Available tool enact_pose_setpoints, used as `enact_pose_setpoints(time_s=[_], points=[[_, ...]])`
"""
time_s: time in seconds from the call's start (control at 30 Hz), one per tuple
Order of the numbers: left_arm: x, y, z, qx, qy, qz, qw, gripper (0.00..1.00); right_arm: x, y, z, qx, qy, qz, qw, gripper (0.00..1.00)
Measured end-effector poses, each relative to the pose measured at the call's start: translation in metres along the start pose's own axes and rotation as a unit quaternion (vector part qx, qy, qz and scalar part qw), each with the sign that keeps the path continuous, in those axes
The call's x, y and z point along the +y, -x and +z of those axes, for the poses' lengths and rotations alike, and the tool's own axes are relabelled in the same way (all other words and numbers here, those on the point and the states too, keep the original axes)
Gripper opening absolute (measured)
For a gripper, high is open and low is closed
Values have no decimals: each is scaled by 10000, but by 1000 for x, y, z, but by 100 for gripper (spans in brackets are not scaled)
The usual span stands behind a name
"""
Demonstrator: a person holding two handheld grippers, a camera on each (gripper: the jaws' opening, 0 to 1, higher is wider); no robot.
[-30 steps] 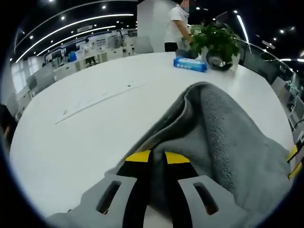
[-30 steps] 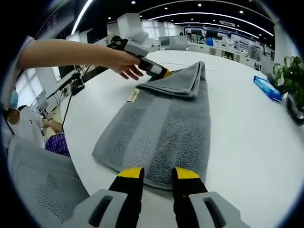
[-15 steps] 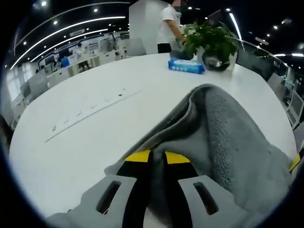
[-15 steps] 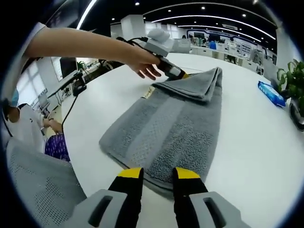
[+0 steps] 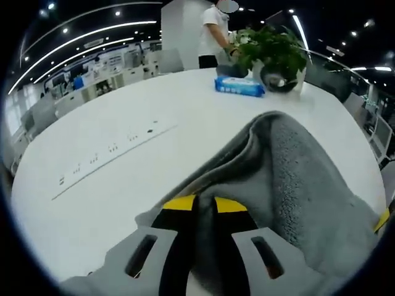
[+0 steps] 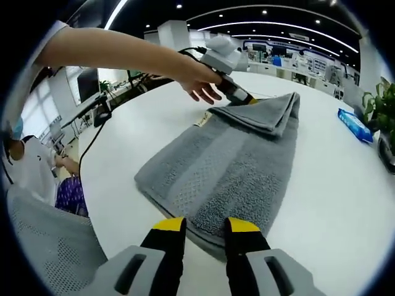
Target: Open the folded towel by lifting each exposed corner and separating the folded layers until the towel lies flat within the target outline without major curled edges
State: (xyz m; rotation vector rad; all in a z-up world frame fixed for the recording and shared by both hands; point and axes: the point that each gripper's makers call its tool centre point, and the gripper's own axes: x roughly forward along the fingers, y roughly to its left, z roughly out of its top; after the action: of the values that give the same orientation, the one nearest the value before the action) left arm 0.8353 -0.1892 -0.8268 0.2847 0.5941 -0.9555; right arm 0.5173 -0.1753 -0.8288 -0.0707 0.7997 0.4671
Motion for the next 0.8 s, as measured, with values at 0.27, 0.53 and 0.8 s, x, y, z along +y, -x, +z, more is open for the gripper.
enact_pose_setpoints(time_s=[0.27,0.53,0.8], points=[[1,16,-6,105,995,-30,9950,1,2,5,23,-535,-589,97,9968,40],[-3,57,-15,-39,999,-120,9949,2,17,14,46,-931,-277,128,9952,43],[-19,98,-13,-384,948,-111,9947,4,33,21,56,-1154,27,186,9931,44]])
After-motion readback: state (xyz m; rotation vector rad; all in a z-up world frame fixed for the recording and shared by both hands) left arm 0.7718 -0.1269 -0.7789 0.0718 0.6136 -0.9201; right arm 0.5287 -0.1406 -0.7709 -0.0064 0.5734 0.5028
